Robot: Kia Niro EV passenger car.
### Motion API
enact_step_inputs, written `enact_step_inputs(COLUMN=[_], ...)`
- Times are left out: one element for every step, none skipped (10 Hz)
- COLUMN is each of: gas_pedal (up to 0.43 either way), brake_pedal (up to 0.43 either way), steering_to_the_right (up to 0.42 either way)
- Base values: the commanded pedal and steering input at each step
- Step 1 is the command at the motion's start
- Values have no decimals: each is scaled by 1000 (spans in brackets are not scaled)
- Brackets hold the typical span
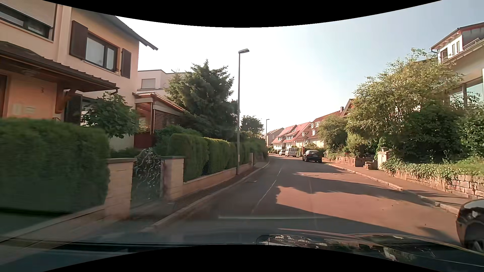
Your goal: Follow the waypoints while adhering to traffic rules and regulations
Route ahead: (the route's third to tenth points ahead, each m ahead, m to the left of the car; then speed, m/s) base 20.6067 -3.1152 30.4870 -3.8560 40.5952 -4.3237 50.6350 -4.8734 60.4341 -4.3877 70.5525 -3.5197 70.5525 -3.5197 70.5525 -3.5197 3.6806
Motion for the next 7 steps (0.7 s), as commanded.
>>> enact_step_inputs(gas_pedal=[110, 118, 118, 150, 157, 157, 157], brake_pedal=[0, 0, 0, 0, 0, 0, 0], steering_to_the_right=[164, 163, 160, 157, 147, 134, 126])
